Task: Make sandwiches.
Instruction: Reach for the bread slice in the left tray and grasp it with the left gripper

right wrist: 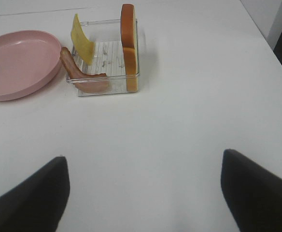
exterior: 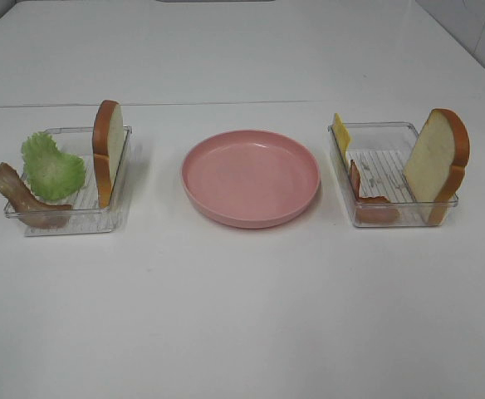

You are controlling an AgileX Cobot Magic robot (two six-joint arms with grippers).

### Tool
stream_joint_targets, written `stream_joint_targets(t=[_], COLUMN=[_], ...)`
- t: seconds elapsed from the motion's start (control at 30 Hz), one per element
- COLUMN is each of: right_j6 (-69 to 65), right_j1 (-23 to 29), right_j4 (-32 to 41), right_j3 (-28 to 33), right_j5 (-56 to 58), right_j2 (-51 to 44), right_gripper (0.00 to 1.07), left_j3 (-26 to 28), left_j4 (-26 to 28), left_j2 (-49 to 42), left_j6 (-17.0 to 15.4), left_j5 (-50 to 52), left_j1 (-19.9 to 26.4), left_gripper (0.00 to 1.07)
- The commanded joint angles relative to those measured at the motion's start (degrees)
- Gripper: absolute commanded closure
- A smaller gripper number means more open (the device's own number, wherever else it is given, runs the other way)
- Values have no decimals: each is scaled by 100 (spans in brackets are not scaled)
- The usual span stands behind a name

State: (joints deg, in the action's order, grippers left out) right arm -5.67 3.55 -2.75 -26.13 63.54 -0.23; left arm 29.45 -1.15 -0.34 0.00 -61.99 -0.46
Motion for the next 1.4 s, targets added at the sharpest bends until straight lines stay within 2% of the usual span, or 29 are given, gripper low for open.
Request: stream_joint_targets(t=[0.03,0.67,0.73,0.83,0.9,0.93,1.0,1.07,1.1,1.17,1.2,1.3,1.33,1.37,1.4], right_j6=[-23,-23,-23,-23,-23,-23,-23,-23,-23,-23,-23,-23,-23,-23,-23], right_j1=[11,11,11,11,11,11,11,11,11,11,11,11,11,11,11], right_j4=[-34,-34,-34,-34,-34,-34,-34,-34,-34,-34,-34,-34,-34,-34,-34], right_j3=[11,11,11,11,11,11,11,11,11,11,11,11,11,11,11], right_j5=[-57,-57,-57,-57,-57,-57,-57,-57,-57,-57,-57,-57,-57,-57,-57], right_j2=[-183,-183,-183,-183,-183,-183,-183,-183,-183,-183,-183,-183,-183,-183,-183], right_gripper=[28,28,28,28,28,28,28,28,28,28,28,28,28,28,28], left_j3=[0,0,143,252,659,659,1536,1736,2263,2475,3008,3277,3747,3999,3999], left_j4=[-23,-17,23,29,57,57,63,63,63,63,63,63,63,63,63], left_j2=[-69,-17,481,722,1581,1581,3014,3323,4079,4372,5053,5392,6010,6360,6360], left_j6=[0,0,0,0,0,0,-34,-34,-74,-115,-206,-201,-155,-120,-120], left_j5=[40,46,-115,-189,-447,-447,-963,-1071,-1295,-1346,-1341,-1341,-1306,-1312,-1312], left_j1=[-29,-29,-29,-29,-29,-29,-29,-29,-29,-29,-29,-29,-29,-29,-29], left_gripper=[4,4,4,4,4,4,4,4,4,4,4,4,4,4,4])
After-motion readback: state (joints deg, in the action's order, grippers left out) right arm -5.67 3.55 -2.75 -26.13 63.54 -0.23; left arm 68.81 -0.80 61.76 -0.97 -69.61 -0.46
